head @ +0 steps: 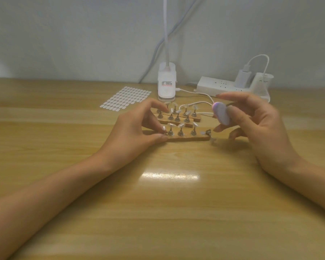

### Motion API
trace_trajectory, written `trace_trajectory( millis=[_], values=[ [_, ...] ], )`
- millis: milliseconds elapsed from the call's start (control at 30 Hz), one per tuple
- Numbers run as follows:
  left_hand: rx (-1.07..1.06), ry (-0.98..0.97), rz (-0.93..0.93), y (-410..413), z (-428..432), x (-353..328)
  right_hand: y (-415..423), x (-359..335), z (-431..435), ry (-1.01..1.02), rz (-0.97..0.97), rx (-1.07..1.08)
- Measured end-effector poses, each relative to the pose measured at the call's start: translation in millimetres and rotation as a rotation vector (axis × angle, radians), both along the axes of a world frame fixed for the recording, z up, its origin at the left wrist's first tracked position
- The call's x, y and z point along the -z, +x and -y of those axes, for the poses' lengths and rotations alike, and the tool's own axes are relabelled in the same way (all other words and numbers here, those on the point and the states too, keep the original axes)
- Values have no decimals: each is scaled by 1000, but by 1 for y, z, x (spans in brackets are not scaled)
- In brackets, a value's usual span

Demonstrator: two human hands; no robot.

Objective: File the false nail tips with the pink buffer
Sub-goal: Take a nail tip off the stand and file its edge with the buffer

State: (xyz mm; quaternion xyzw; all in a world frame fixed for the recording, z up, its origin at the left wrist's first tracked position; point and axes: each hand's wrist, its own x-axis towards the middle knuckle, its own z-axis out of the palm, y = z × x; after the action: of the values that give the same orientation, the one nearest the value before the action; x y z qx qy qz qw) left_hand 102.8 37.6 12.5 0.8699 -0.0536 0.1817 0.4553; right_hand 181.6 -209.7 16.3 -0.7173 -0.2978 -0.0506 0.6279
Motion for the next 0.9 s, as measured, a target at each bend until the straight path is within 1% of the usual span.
trace_trajectory(
  millis=[133, 333, 400, 467, 600, 633, 700, 733, 800, 867, 900],
  values=[
    [17, 3, -7, 0, -1, 0, -1, 1, -2, -83, 19, -6],
    [49, 15, -10, 0, -3, -1, 4, 5, 1, -163, 89, 58],
    [64, 13, -12, 0, -5, -1, 11, 1, 5, -227, 140, 96],
    [82, 6, -12, 0, -6, -1, 20, -4, 12, -364, 228, 152],
    [101, -43, -28, -1, -6, 1, 31, -5, 25, -815, 527, 263],
    [102, -55, -31, -1, -7, 2, 32, -4, 26, -864, 556, 274],
    [103, -71, -39, -1, -7, 2, 31, -5, 24, -859, 603, 286],
    [104, -75, -42, -1, -7, 2, 30, -7, 23, -836, 648, 261],
    [106, -87, -49, -2, -6, 2, 31, -10, 23, -810, 772, 120],
    [108, -99, -55, -3, -5, 1, 30, -12, 23, -843, 918, -35],
    [106, -106, -57, -3, -5, 1, 30, -12, 23, -854, 979, -72]
  ],
)
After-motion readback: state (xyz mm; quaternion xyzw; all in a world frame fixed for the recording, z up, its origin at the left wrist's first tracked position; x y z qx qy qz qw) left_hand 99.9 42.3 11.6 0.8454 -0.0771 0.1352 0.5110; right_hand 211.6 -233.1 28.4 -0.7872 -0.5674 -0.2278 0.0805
